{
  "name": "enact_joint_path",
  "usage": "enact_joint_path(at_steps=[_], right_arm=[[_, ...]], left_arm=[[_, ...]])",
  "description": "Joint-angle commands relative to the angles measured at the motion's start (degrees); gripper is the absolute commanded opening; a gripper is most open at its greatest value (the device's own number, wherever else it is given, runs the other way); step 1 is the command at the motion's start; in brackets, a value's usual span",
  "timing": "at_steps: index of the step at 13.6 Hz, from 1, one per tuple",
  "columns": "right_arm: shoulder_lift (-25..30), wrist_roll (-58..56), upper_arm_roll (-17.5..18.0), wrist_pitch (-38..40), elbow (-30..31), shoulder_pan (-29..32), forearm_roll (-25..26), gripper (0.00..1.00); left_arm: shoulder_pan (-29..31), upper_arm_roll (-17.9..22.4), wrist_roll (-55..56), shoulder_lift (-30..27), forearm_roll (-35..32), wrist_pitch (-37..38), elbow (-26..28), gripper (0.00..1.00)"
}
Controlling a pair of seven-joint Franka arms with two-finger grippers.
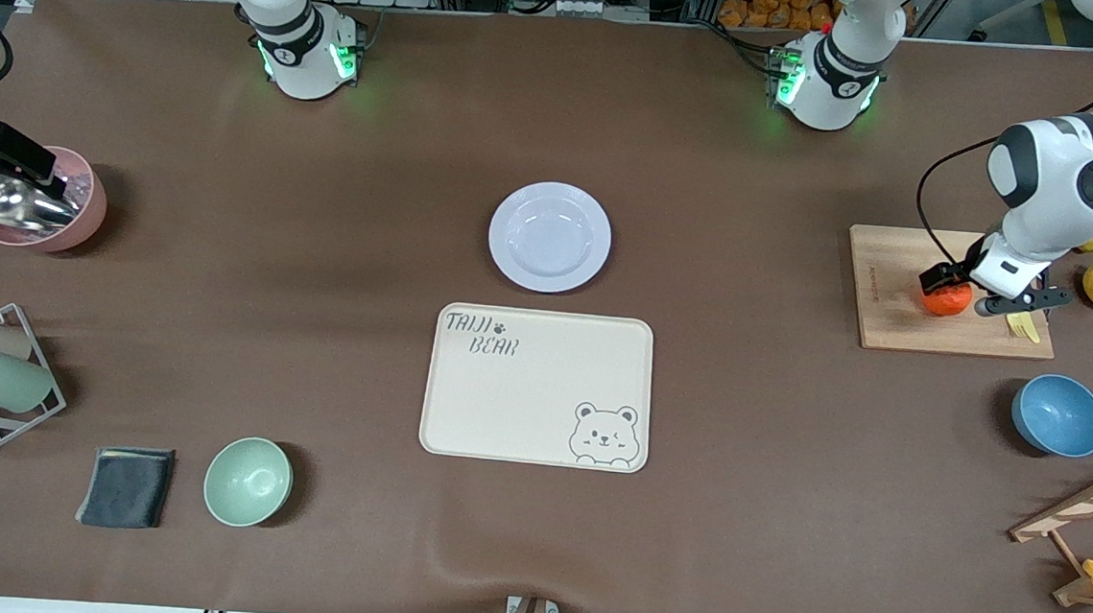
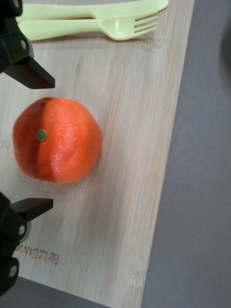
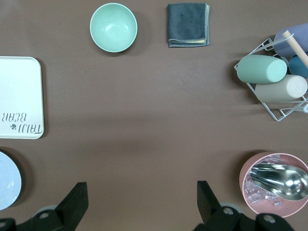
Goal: Place orange and plate with both arms
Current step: 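Close the left gripper on the orange and lift it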
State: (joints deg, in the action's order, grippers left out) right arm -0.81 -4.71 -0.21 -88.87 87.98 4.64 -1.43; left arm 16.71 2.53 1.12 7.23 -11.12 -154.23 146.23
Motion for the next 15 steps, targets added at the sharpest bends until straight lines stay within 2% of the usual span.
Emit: enact_joint_path(at_steps=[1,4,5,7,8,9,10,11,13,15], right_arm=[[0.5,0.3,0.8,0.6,-0.2,1.2,-0.5,1.0],[0.5,0.3,0.8,0.6,-0.2,1.2,-0.5,1.0],[0.5,0.3,0.8,0.6,-0.2,1.2,-0.5,1.0],[0.5,0.3,0.8,0.6,-0.2,1.2,-0.5,1.0],[0.5,0.4,0.8,0.6,-0.2,1.2,-0.5,1.0],[0.5,0.4,0.8,0.6,-0.2,1.2,-0.5,1.0],[0.5,0.4,0.8,0.6,-0.2,1.2,-0.5,1.0],[0.5,0.3,0.8,0.6,-0.2,1.2,-0.5,1.0],[0.5,0.4,0.8,0.6,-0.2,1.2,-0.5,1.0],[0.5,0.4,0.8,0.6,-0.2,1.2,-0.5,1.0]], left_arm=[[1.2,-0.4,-0.7,1.8,-1.4,-2.4,-0.2,1.0],[1.2,-0.4,-0.7,2.6,-1.4,-3.0,-0.2,1.0],[1.2,-0.4,-0.7,2.6,-1.4,-3.0,-0.3,0.96],[1.2,-0.4,-0.7,3.2,-1.4,-3.0,-0.6,0.8],[1.2,-0.4,-0.7,3.5,-1.4,-3.4,-0.8,0.68],[1.2,-0.4,-0.7,3.7,-1.4,-3.7,-0.8,0.54],[1.2,-0.5,-0.7,3.7,-1.4,-3.8,-0.9,0.35],[1.1,-0.6,-0.7,3.3,-1.4,-3.8,-0.9,0.22],[0.6,-1.5,-0.5,0.5,-1.5,-3.5,-1.8,0.16],[0.8,-6.5,0.4,-2.4,-1.4,0.4,-4.2,0.13]])
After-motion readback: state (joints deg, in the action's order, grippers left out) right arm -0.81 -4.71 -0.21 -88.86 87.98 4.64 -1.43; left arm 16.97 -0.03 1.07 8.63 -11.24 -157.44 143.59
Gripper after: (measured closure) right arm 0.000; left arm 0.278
